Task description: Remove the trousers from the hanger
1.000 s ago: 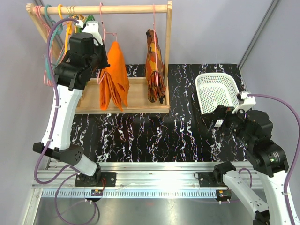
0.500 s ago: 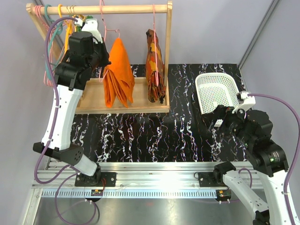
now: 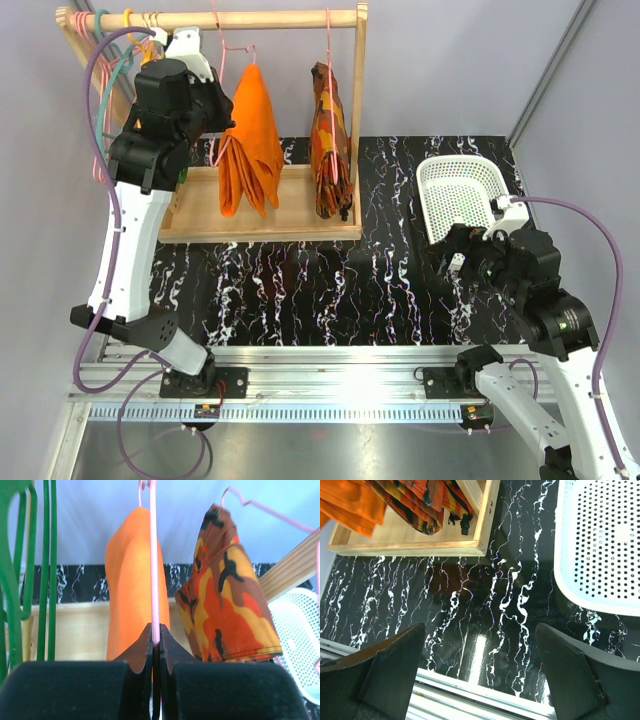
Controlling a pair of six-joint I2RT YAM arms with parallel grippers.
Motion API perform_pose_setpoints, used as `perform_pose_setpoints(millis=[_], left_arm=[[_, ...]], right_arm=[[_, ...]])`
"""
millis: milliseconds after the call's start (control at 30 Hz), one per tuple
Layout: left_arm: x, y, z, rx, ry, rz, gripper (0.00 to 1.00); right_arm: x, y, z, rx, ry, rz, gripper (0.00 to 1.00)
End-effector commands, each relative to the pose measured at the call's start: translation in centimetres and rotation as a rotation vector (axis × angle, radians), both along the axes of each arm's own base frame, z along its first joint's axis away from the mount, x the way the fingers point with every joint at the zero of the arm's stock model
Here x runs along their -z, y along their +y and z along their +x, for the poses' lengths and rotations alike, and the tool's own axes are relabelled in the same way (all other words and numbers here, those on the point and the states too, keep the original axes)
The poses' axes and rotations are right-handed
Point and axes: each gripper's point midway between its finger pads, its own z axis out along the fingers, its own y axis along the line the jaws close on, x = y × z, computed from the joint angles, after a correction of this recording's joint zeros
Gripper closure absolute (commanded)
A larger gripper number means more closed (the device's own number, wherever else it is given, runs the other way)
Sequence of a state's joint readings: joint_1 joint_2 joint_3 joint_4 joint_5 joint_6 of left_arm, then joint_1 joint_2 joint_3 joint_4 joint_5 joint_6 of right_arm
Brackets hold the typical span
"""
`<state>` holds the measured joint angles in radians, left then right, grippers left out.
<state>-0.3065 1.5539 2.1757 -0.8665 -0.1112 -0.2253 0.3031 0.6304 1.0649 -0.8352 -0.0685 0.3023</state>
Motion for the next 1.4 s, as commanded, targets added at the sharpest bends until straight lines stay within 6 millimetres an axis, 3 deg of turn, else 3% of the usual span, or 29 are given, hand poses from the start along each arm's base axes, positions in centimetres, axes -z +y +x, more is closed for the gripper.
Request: perform_pose_setpoints(millis=[0, 167, 300, 367, 467, 500, 533, 600, 700, 733, 767, 1100, 1367], left_arm=[[-13.3, 0.5, -1.9, 0.013, -0.421, -0.139, 1.00], [-14.4, -0.1, -2.7, 0.047, -0.446, -0.188, 1.00], [-15.6, -0.5, -4.7, 0.095, -0.461, -0.253, 1.00], [-15.2, -0.6, -5.0, 0.099, -0.440, -0.267, 1.00], [-15.5, -0.6, -7.1, 0.132, -0.452, -0.293, 1.00], [-13.7, -1.0, -6.6, 0.141, -0.411, -0.292, 1.00], [-14.5, -0.6, -8.5, 0.150, -0.445, -0.305, 1.00], [-13.2, -0.9, -8.9, 0.172, -0.422, -0.313, 1.00], [-13.1, -1.2, -11.2, 0.223, -0.437, -0.329, 1.00], [-11.9, -1.7, -11.1, 0.238, -0.410, -0.328, 1.00], [-12.5, -1.5, -12.5, 0.255, -0.437, -0.337, 1.00], [-9.2, -3.1, -18.0, 0.412, -0.378, -0.362, 1.00], [-8.9, -2.9, -25.9, 0.592, -0.405, -0.296, 1.00]], right_arm=[[-0.9, 0.1, 0.8, 0.001, -0.043, -0.009, 0.01], [-0.6, -0.1, 1.3, 0.009, -0.055, -0.021, 0.01], [-0.7, -0.1, 1.6, 0.013, -0.054, -0.031, 0.00], [-0.8, 0.1, 1.5, -0.001, -0.049, -0.035, 0.01], [-1.2, 0.6, 1.3, -0.033, -0.060, -0.034, 0.01], [-1.2, 0.7, 1.3, -0.043, -0.061, -0.035, 0.00], [-1.3, 0.8, 1.3, -0.050, -0.061, -0.034, 0.00], [-1.7, 1.3, 1.2, -0.077, -0.062, -0.024, 0.01], [-2.2, 2.2, 1.1, -0.130, -0.056, -0.018, 0.01], [-2.3, 2.4, 1.1, -0.144, -0.056, -0.019, 0.00], [-2.6, 2.7, 0.9, -0.163, -0.060, -0.016, 0.01], [-3.0, 3.9, -0.9, -0.292, -0.088, -0.038, 0.01], [-3.7, 3.4, -2.4, -0.308, -0.134, -0.062, 0.01]])
